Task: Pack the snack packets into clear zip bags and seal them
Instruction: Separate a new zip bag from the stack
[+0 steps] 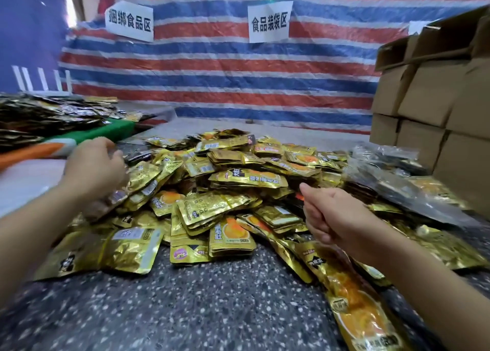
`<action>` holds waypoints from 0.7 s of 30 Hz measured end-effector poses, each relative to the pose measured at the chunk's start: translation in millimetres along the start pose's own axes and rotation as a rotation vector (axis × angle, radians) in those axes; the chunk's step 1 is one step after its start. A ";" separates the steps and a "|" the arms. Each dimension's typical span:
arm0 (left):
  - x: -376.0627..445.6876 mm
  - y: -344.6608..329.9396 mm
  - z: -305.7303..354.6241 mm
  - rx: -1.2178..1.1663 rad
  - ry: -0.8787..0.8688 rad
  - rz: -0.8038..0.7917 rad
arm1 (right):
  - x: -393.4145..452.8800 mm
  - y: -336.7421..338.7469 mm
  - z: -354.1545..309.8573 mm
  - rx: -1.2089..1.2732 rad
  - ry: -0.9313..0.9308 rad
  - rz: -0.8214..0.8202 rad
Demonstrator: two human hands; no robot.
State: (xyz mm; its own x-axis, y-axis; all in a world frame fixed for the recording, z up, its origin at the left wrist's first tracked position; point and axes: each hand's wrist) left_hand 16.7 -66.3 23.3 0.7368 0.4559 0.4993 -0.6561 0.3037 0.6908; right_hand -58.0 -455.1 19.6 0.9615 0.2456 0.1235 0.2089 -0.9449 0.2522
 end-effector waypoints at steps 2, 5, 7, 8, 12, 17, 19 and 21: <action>11.7 4.5 -26.9 0.192 0.100 -0.037 | 0.0 -1.4 2.8 -0.009 -0.013 -0.022; 20.1 8.3 -64.7 0.326 0.249 -0.085 | -0.1 -4.4 7.2 -0.052 -0.035 -0.061; 23.0 7.0 -85.5 0.372 0.273 -0.163 | 0.3 -5.6 9.7 -0.064 -0.044 -0.071; 23.7 5.9 -92.2 0.361 0.281 -0.198 | 0.6 -5.9 10.3 -0.069 -0.045 -0.074; 19.3 4.0 -101.5 0.396 0.278 -0.242 | 2.4 -5.6 11.5 -0.069 -0.050 -0.086; 12.5 6.8 -101.6 0.442 0.261 -0.186 | 1.7 -4.9 8.2 -0.073 -0.052 -0.064; 12.1 6.5 -102.3 0.458 0.239 -0.175 | 0.7 -5.1 7.1 -0.074 -0.051 -0.055; 11.6 9.0 -101.4 0.473 0.198 -0.161 | -0.7 -5.4 6.1 -0.075 -0.050 -0.055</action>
State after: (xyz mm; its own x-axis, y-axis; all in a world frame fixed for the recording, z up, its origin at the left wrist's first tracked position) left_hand 2.8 26.6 -17.7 0.7472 0.5976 0.2910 -0.3585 -0.0064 0.9335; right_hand -58.7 -451.5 12.2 0.9571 0.2834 0.0602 0.2491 -0.9111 0.3283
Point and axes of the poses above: each hand's wrist, its own x-axis towards the middle knuckle, its own y-axis out of the back of the hand, z = x × y, and after that the axes turned 3 degrees about y, right-handed
